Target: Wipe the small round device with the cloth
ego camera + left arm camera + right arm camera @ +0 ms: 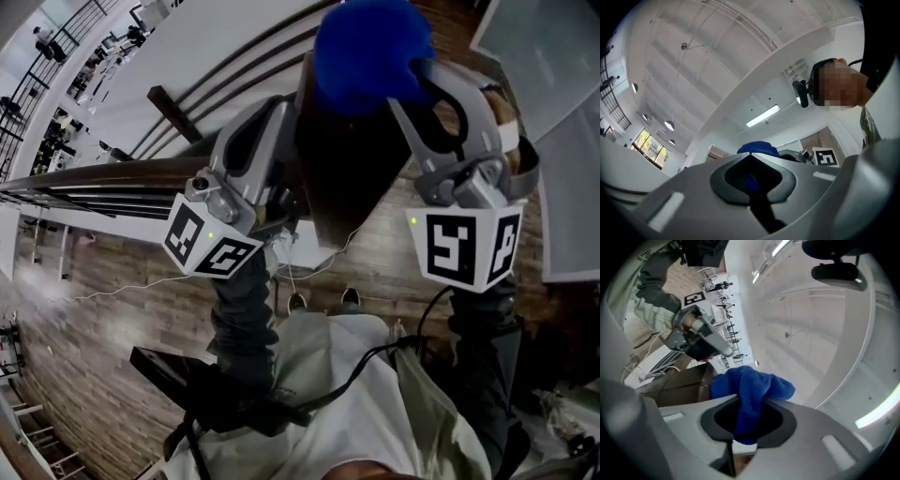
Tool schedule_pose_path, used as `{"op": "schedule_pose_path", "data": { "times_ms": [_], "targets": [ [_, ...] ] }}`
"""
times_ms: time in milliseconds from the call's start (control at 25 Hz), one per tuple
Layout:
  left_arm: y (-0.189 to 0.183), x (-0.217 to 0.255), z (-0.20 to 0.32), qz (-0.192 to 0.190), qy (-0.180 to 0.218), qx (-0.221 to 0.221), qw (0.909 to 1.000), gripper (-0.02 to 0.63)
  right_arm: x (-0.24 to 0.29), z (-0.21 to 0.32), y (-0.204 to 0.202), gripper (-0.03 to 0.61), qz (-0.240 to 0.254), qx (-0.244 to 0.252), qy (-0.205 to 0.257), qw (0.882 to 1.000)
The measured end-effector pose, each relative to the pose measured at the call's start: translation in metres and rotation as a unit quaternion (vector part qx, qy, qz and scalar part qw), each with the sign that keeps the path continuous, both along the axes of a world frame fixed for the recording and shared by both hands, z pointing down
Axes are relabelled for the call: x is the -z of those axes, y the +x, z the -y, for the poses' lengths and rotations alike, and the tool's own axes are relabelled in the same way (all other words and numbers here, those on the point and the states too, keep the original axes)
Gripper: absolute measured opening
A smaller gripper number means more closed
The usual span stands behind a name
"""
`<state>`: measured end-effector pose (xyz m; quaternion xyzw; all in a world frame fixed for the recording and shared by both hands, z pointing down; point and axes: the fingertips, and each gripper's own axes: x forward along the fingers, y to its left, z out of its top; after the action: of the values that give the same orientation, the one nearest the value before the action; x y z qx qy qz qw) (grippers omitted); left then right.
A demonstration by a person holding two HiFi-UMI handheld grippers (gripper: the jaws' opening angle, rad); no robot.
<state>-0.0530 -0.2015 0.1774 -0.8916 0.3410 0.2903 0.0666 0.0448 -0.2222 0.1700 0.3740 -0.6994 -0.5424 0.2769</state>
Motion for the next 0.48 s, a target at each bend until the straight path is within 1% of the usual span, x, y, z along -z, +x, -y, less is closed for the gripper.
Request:
{"op": "schedule_pose_path", "data": {
  "times_ms": [80, 120, 200, 280, 400, 480],
  "targets": [
    [0.001, -0.003, 0.001, -0.005, 0.000, -0.019, 0.9998, 0.005, -0.031, -0.008, 0.000, 0.077, -0.028, -0.017, -0.029, 0.999],
    [0.000, -0.004, 0.000, -0.009, -0.001, -0.027, 0.9996, 0.005, -0.038, -0.012, -0.001, 0.074, -0.032, -0.024, -0.032, 0.999],
    [-0.006, -0.003, -0.002, -0.016, -0.003, -0.040, 0.9991, 0.005, -0.027, -0.016, -0.005, 0.074, -0.022, -0.029, -0.021, 0.999],
    [-0.013, -0.001, -0.003, -0.023, -0.004, -0.051, 0.9984, 0.005, 0.005, -0.018, -0.010, 0.074, -0.001, -0.038, 0.014, 0.999],
    [-0.013, -0.003, -0.002, -0.034, -0.005, -0.064, 0.9973, 0.005, 0.057, -0.010, 0.001, 0.074, 0.031, -0.084, 0.080, 0.993],
    [-0.011, -0.006, -0.001, -0.035, -0.006, -0.072, 0.9968, 0.005, 0.081, 0.003, 0.005, 0.074, 0.038, -0.118, 0.099, 0.987]
  ]
}}
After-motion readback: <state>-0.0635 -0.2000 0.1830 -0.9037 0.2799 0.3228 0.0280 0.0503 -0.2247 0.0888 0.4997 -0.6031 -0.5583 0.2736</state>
